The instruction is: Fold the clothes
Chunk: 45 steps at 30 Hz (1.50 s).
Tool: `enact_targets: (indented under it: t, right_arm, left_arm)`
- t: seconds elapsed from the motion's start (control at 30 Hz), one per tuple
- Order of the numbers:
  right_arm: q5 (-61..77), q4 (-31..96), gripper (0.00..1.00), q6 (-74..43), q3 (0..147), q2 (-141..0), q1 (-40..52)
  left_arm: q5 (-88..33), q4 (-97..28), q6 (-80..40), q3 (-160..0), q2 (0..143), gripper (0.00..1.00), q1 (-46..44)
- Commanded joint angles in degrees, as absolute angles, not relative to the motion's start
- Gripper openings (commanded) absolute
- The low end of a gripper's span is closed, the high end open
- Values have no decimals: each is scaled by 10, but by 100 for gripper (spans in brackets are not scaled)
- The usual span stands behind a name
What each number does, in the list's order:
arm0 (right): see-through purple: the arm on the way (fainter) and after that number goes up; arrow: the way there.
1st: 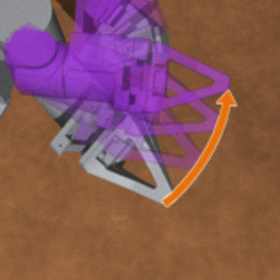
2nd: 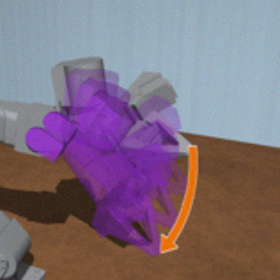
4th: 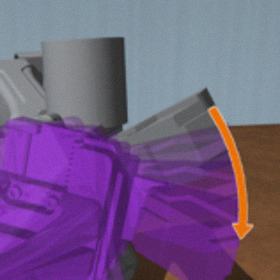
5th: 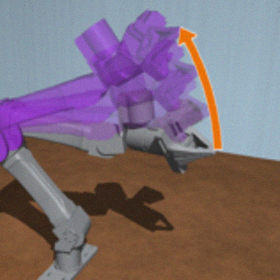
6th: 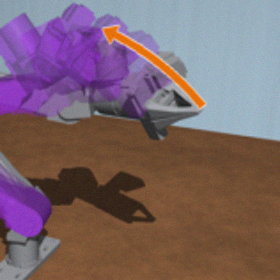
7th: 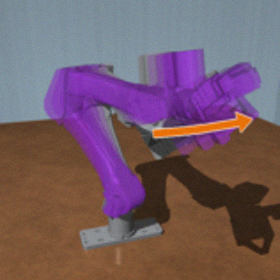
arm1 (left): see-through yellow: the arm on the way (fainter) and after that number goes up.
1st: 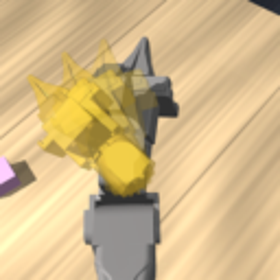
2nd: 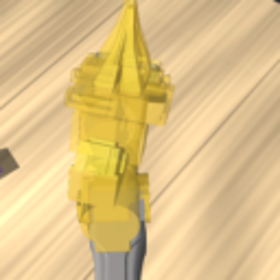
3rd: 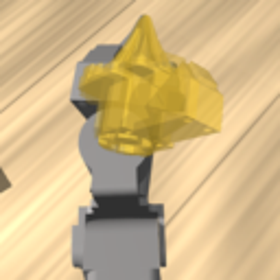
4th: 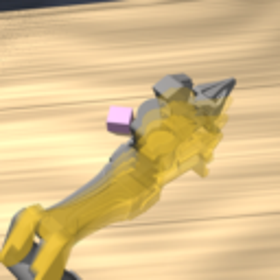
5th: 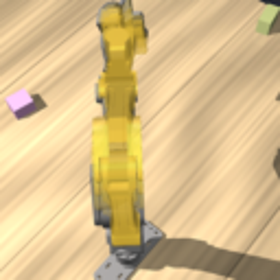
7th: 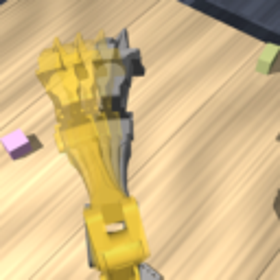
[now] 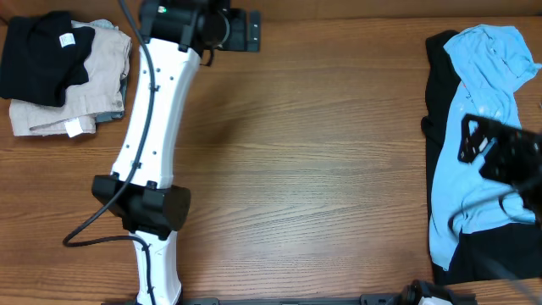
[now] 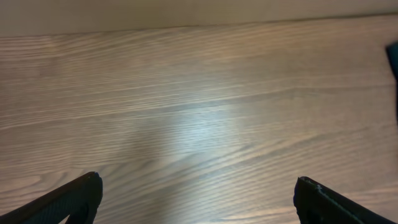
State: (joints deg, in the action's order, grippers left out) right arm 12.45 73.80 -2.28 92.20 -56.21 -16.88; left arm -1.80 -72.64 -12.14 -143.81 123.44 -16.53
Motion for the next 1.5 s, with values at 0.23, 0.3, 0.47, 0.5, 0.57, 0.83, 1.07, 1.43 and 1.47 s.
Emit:
enact_targets:
  t: [0.23, 0.3, 0.47, 0.5, 0.57, 0.83, 1.07, 1.43, 1.47]
  right_arm:
    - [181, 739, 100, -9, 936, -526, -170]
    - [185, 739, 100, -11, 936, -526, -170]
    - [190, 739, 100, -19, 935, -526, -170]
    - [190, 739, 100, -19, 935, -526, -170]
    - [190, 739, 100, -19, 935, -526, -170]
    - [189, 738, 100, -19, 935, -526, -170]
    - [190, 667, 100, -11, 886, -517, -142]
    - [108, 267, 100, -6, 446, -340, 41]
    - [108, 233, 100, -6, 406, -319, 45]
  left_arm:
    - [-28, -724, -135, -1436, 1241, 100, -201]
    - [-28, -724, -135, -1436, 1241, 100, -201]
    - [-28, -724, -135, -1436, 1241, 100, -199]
    - [-28, -724, -135, -1436, 1241, 100, -199]
    - [-28, -724, -135, -1436, 1241, 100, -199]
    - [-28, -724, -135, -1436, 1241, 100, -199]
    - [-28, -724, -135, -1436, 1241, 100, -199]
    - [-28, -724, -135, -1436, 1241, 100, -199]
    - [-28, -724, -135, -1436, 1241, 100, -199]
